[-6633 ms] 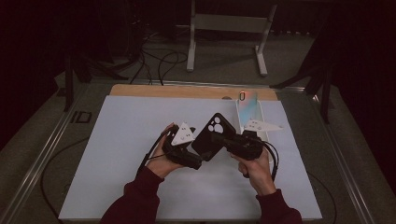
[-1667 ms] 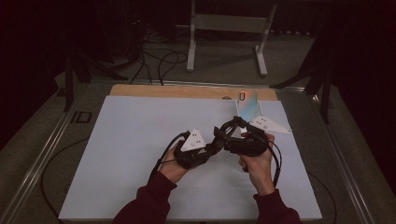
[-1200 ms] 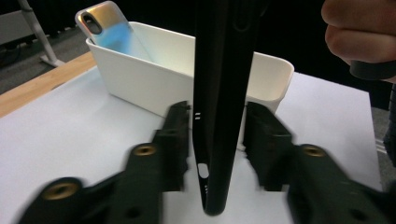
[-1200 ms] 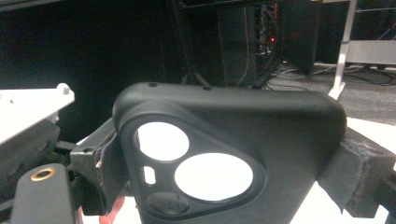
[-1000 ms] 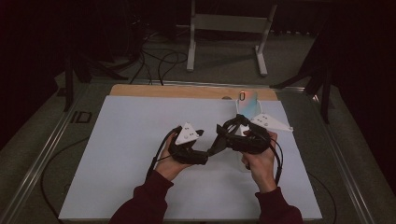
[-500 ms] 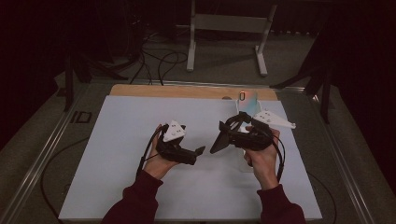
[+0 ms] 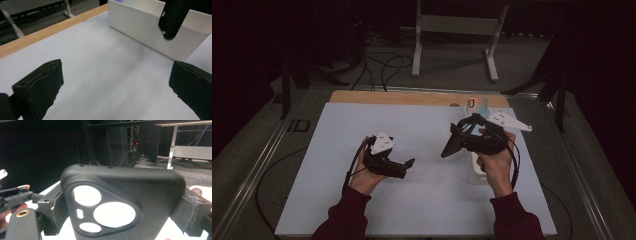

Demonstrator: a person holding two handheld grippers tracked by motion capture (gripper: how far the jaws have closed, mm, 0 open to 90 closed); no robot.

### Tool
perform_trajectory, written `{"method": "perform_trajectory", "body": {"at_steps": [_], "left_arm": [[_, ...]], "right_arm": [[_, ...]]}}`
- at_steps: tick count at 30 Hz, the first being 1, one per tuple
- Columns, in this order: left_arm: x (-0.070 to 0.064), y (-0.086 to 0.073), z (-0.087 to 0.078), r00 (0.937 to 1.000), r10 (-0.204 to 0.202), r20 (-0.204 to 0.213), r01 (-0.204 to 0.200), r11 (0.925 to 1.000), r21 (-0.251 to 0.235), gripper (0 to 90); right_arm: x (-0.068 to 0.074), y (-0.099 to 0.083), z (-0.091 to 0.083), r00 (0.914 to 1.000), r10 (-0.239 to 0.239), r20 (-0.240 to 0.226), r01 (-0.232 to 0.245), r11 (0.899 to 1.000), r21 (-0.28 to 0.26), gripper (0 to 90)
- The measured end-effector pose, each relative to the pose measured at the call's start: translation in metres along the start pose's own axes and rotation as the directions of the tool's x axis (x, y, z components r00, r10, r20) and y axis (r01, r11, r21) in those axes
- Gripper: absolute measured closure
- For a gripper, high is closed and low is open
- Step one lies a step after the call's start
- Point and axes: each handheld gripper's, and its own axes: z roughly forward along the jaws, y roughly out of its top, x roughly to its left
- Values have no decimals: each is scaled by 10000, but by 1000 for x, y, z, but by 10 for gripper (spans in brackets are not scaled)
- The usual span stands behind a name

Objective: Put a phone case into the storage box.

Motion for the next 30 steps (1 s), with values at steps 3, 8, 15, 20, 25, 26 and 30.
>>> {"method": "perform_trajectory", "body": {"at_steps": [3, 8, 15, 20, 25, 26, 30], "left_arm": [[4, -3, -5, 9999, -45, -166, 45, 10000, 7, 0], [12, -9, -13, 9991, -67, -425, 69, 10000, 30, 0], [22, -16, -23, 9975, -142, -698, 148, 9999, 78, 0], [29, -23, -27, 9964, -230, -821, 246, 9995, 188, 0], [34, -27, -34, 9947, -274, -990, 285, 9996, 93, 0], [35, -28, -35, 9943, -311, -1023, 316, 9995, 35, 0], [39, -31, -41, 9920, -346, -1211, 336, 9994, -105, 0]], "right_arm": [[-2, 3, 1, 10000, -50, 84, 50, 10000, -14, 134], [-6, 8, 3, 9997, -141, 190, 141, 9999, -8, 133], [-13, 14, 6, 9988, -235, 439, 236, 9997, -16, 134], [-17, 15, 9, 9984, -224, 518, 223, 9997, 25, 134], [-20, 16, 11, 9975, -262, 659, 256, 9996, 97, 134], [-21, 17, 11, 9971, -276, 708, 269, 9996, 103, 134], [-25, 19, 13, 9956, -331, 880, 322, 9994, 111, 134]]}}
